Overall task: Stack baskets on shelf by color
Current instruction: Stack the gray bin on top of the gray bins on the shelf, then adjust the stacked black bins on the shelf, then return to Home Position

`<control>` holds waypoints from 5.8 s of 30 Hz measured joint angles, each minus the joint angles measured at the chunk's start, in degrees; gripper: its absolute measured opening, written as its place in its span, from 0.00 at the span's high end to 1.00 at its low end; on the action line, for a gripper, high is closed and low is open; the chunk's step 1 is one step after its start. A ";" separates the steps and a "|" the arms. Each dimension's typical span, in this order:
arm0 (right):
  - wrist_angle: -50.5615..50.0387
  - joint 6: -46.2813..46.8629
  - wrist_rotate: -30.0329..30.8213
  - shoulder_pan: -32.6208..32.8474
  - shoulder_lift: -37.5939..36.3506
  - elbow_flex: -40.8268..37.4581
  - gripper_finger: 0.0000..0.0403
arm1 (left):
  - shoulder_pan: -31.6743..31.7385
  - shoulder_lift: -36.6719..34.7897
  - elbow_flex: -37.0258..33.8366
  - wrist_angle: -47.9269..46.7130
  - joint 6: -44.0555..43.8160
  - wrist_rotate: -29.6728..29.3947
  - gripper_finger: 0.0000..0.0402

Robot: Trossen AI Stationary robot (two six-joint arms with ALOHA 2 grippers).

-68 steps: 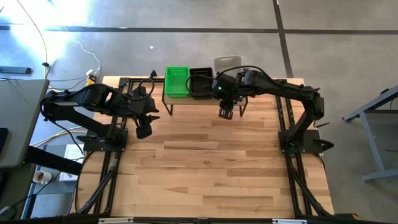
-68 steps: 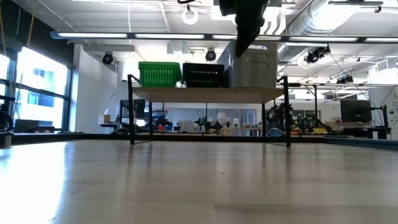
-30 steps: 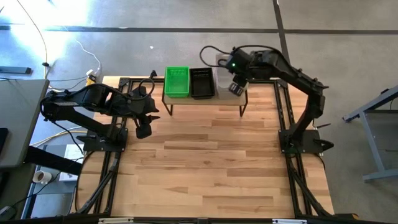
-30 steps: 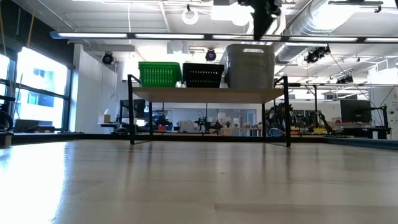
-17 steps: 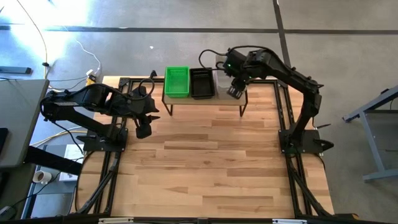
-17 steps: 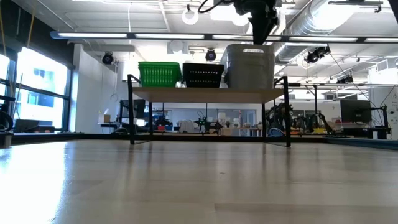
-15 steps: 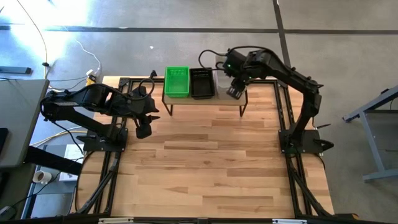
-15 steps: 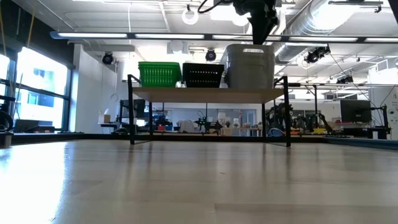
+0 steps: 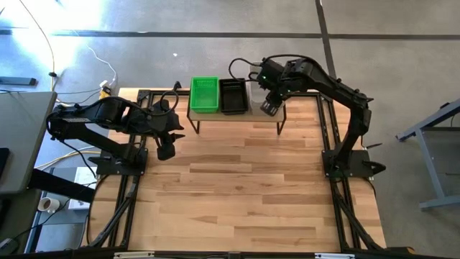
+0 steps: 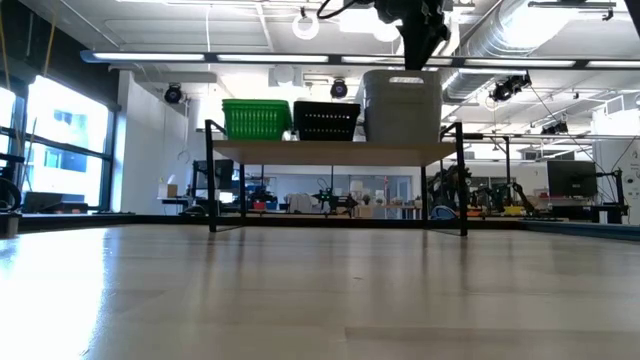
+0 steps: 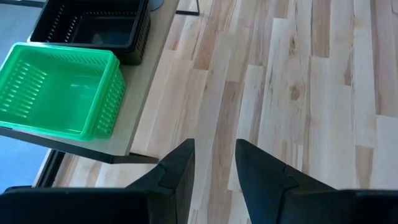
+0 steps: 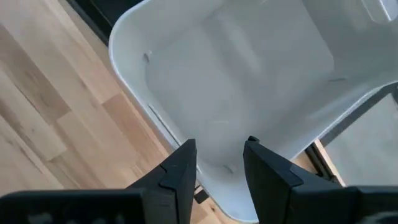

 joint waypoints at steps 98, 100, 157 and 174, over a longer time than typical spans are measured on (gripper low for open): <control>25.11 11.15 8.23 23.31 13.06 14.78 0.71 | -14.16 -30.90 -41.49 30.65 -10.05 -0.01 0.74; 24.98 11.66 8.24 23.55 12.98 14.71 0.71 | -15.02 -33.35 -45.57 34.83 -9.65 -0.02 0.74; 24.62 27.61 24.34 29.44 -33.54 -36.03 0.71 | -16.08 -57.20 -84.32 73.81 3.58 1.51 0.74; 63.21 14.54 3.56 29.48 -64.22 -77.88 0.71 | -16.08 -57.20 -84.30 73.79 3.58 1.51 0.74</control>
